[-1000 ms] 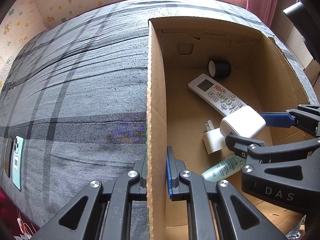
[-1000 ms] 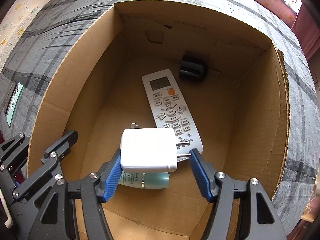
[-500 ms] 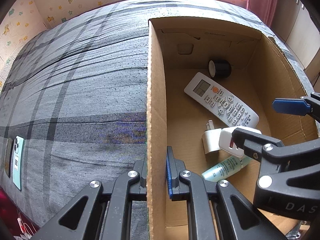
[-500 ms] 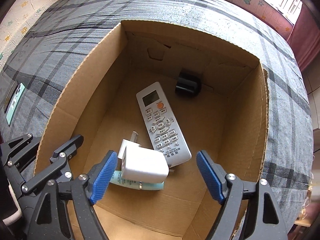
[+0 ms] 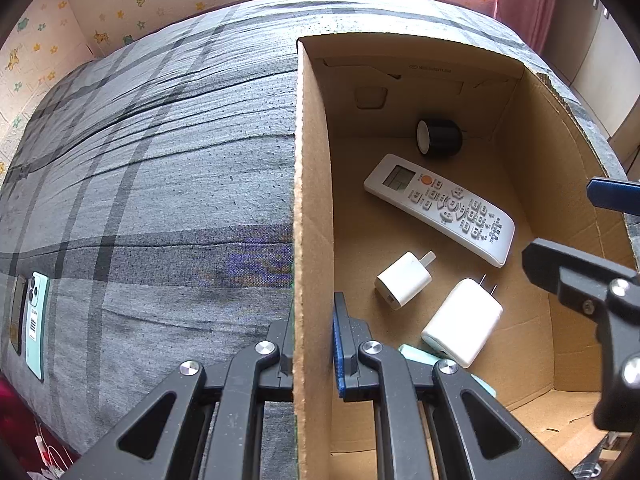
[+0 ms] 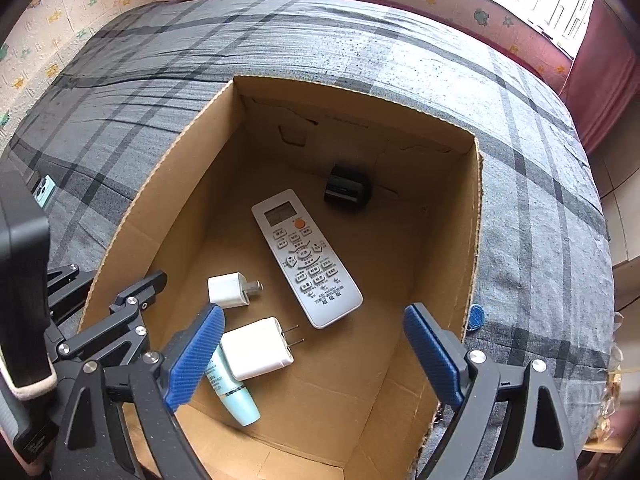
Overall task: Organize rigid objects
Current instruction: 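Withdraw the right gripper from the box toward the keys, then grasp the key ring with the right gripper, then lift and carry the keys with the right gripper over the box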
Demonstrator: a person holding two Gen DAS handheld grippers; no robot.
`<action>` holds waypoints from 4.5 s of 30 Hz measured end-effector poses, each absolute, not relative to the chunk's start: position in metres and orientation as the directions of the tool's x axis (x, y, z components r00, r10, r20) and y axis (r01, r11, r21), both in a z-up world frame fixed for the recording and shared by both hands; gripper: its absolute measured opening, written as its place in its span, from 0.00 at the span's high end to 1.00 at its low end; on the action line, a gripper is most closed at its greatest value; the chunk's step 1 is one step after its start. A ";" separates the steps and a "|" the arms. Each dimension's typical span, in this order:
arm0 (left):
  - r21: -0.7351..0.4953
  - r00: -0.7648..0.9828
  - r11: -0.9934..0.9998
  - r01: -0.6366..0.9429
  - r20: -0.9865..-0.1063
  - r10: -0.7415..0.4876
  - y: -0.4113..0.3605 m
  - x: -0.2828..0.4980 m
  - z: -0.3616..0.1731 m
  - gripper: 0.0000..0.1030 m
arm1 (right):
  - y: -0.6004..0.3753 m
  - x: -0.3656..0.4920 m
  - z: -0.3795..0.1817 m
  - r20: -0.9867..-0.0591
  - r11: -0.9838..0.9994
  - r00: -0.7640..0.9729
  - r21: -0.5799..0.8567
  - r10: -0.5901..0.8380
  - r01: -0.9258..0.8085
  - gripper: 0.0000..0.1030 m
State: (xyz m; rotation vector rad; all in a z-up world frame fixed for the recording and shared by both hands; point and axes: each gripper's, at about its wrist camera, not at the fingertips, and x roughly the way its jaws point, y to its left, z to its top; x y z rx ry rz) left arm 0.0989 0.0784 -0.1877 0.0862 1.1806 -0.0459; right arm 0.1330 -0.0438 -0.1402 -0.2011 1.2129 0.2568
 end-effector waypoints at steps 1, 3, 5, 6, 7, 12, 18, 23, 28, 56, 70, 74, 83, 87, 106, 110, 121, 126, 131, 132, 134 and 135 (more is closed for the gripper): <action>0.046 0.380 0.996 0.082 -0.925 0.011 0.078 0.099 -0.188 0.88 | -0.047 0.131 -0.137 -0.938 0.954 0.333 -0.013 0.091 -0.298 0.09; 0.051 0.381 0.995 0.083 -0.924 0.015 0.076 0.098 -0.187 0.88 | -0.053 0.128 -0.129 -0.934 0.957 0.343 -0.005 0.099 -0.290 0.09; 0.052 0.381 0.995 0.082 -0.924 0.017 0.076 0.098 -0.187 0.88 | -0.061 0.125 -0.120 -0.928 0.961 0.360 -0.006 0.099 -0.278 0.09; 0.052 0.381 0.995 0.082 -0.924 0.017 0.076 0.098 -0.187 0.88 | -0.065 0.124 -0.115 -0.925 0.962 0.366 -0.003 0.101 -0.272 0.09; 0.052 0.381 0.995 0.082 -0.924 0.017 0.076 0.098 -0.187 0.88 | -0.069 0.123 -0.111 -0.923 0.964 0.371 0.001 0.103 -0.267 0.09; 0.056 0.382 0.995 0.083 -0.924 0.020 0.075 0.097 -0.187 0.88 | -0.092 0.121 -0.097 -0.913 0.973 0.396 0.008 0.102 -0.231 0.09; 0.058 0.382 0.995 0.081 -0.924 0.023 0.075 0.097 -0.187 0.88 | -0.124 0.116 -0.090 -0.907 0.985 0.411 0.022 0.093 -0.173 0.09; 0.059 0.382 0.995 0.081 -0.924 0.024 0.075 0.097 -0.187 0.88 | -0.154 0.106 -0.090 -0.903 0.993 0.424 0.018 0.067 -0.119 0.09; 0.058 0.381 0.995 0.080 -0.924 0.023 0.075 0.097 -0.186 0.88 | -0.182 0.097 -0.098 -0.908 0.998 0.417 0.015 0.037 -0.056 0.09; 0.067 0.378 0.995 0.074 -0.925 0.034 0.075 0.097 -0.186 0.88 | -0.209 0.070 -0.214 -0.967 0.998 0.251 0.018 0.034 -0.066 0.14; 0.078 0.379 0.994 0.076 -0.924 0.044 0.072 0.097 -0.186 0.87 | -0.196 0.071 -0.248 -0.979 0.997 0.201 0.003 0.019 -0.081 0.21; 0.077 0.379 0.994 0.074 -0.924 0.044 0.073 0.097 -0.187 0.87 | -0.192 0.068 -0.255 -0.978 0.997 0.209 0.000 0.016 -0.075 0.21; 0.081 0.378 0.994 0.074 -0.925 0.047 0.072 0.097 -0.187 0.87 | -0.185 0.066 -0.250 -0.973 0.997 0.230 -0.020 -0.002 -0.074 0.62; 0.082 0.379 0.994 0.074 -0.924 0.048 0.072 0.097 -0.187 0.87 | -0.188 0.066 -0.245 -0.975 0.999 0.220 0.000 0.011 -0.047 0.77; 0.081 0.379 0.994 0.075 -0.924 0.047 0.071 0.097 -0.186 0.87 | -0.212 0.064 -0.177 -0.952 0.999 0.305 0.011 0.026 -0.048 0.80; 0.080 0.379 0.994 0.074 -0.924 0.046 0.071 0.097 -0.186 0.87 | -0.207 0.066 -0.166 -0.942 0.999 0.333 0.014 0.030 -0.050 0.80; 0.081 0.377 0.994 0.076 -0.925 0.046 0.071 0.098 -0.185 0.87 | -0.201 0.071 -0.132 -0.923 0.997 0.384 -0.010 0.018 -0.072 0.80; 0.080 0.378 0.994 0.076 -0.925 0.046 0.071 0.098 -0.185 0.87 | -0.200 0.074 -0.117 -0.914 0.997 0.406 -0.021 0.011 -0.073 0.80; 0.080 0.378 0.994 0.076 -0.925 0.046 0.071 0.098 -0.185 0.87 | -0.199 0.077 -0.098 -0.903 0.997 0.430 -0.027 0.007 -0.071 0.80; 0.080 0.378 0.994 0.075 -0.925 0.046 0.071 0.098 -0.185 0.87 | -0.198 0.078 -0.094 -0.901 0.997 0.434 -0.030 0.005 -0.074 0.80; 0.080 0.377 0.994 0.075 -0.925 0.046 0.071 0.098 -0.185 0.87 | -0.197 0.079 -0.087 -0.895 0.996 0.446 -0.032 0.007 -0.079 0.80; 0.080 0.378 0.994 0.075 -0.925 0.046 0.071 0.098 -0.185 0.87 | -0.195 0.080 -0.083 -0.894 0.996 0.449 -0.035 0.006 -0.084 0.80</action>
